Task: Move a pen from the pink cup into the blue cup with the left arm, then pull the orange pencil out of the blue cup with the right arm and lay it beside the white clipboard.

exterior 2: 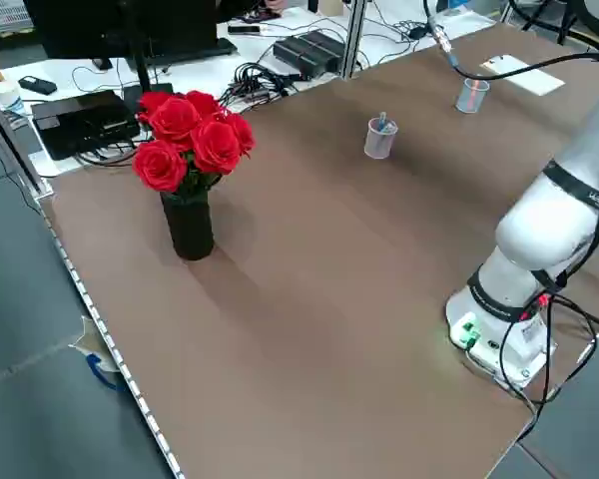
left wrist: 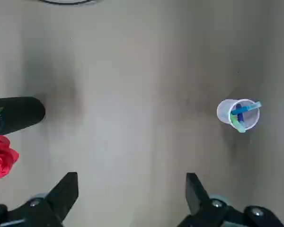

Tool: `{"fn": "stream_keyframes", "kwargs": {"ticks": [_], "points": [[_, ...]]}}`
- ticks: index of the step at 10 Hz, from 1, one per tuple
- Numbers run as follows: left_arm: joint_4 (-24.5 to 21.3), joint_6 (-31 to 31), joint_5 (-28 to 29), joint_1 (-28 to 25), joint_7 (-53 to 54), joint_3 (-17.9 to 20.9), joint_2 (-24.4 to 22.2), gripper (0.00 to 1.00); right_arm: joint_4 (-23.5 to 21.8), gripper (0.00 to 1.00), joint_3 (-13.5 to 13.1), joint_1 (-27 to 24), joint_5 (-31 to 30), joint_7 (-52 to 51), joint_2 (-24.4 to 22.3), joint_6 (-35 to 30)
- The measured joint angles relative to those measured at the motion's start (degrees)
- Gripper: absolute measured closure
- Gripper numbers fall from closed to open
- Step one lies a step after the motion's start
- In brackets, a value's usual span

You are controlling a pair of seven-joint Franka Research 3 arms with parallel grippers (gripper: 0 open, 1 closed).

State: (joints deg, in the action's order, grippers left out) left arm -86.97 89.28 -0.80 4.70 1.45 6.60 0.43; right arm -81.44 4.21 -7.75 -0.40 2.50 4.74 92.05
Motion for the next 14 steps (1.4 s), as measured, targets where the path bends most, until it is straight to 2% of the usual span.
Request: {"fn": "stream_keyframes", "kwargs": {"ticks": [7,9,11,14], "points": [[0.1,0.0,-0.1,0.4,0.8,-0.3,0.0,0.00,-0.1,0.00,0.0,0.1,0.0,0.0,0.0,0.7],[1.2,0.1,-0.3,1.1,0.4,-4.1,1.1,0.00,-0.1,0.00,0.1,0.1,0.0,0.0,0.0,0.7],[3.4,0.5,-0.3,1.6,-3.0,-9.5,6.4,0.00,-0.1,0.00,0.1,0.1,0.0,0.0,0.1,1.1],[5.0,4.3,-0.3,1.6,-4.6,-14.7,12.0,0.00,-0.2,0.00,0.1,0.2,0.0,0.0,0.1,1.6]]}}
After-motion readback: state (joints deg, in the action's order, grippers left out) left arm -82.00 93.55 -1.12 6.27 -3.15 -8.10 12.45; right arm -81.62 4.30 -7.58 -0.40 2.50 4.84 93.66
